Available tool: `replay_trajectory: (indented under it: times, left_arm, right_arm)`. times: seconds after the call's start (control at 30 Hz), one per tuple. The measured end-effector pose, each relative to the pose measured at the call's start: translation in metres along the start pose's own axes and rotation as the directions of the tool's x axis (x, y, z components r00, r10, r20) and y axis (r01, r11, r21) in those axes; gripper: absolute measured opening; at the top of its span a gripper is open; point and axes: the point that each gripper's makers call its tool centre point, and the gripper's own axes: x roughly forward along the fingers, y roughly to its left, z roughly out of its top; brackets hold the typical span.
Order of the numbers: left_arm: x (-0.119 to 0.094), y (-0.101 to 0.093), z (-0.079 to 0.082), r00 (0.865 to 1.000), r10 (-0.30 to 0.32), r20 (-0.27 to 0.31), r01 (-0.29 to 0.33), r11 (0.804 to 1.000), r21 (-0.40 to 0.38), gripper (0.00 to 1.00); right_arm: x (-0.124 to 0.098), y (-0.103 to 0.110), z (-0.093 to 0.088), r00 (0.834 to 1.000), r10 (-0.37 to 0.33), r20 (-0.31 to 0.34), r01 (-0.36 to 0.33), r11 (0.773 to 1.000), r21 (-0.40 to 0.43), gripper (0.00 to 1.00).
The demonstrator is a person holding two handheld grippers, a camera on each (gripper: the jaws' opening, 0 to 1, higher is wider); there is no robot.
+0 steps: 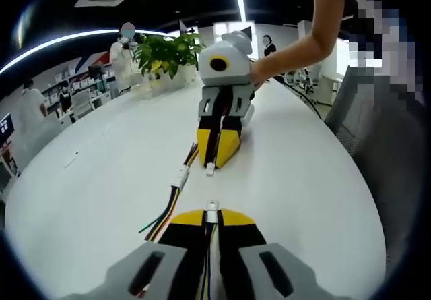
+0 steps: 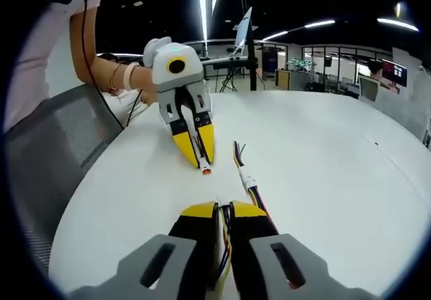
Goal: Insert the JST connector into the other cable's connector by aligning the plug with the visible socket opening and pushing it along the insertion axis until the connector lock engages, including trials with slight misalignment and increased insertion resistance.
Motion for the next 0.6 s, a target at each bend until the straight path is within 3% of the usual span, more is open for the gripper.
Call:
replay_trajectory:
  times: [0.43,0.6]
  left_arm:
    - [0.0051,-0.0074,0.0031,0.997,-0.072,-0.008,0.072,0.997,0.011,0.0]
    - [0.0052,-0.0014,0.0064,0.998,-0.064,-0.013,0.065,0.998,0.017,0.0]
  right_arm:
    - [-0.0006,-0.0037,-0.0065,0.999,-0.01,-0.03,0.01,1.0,-0.012,0.03]
    - [-0.0043,-0.003,-0.0065,0.999,-0.018,-0.04,0.018,1.0,-0.009,0.02]
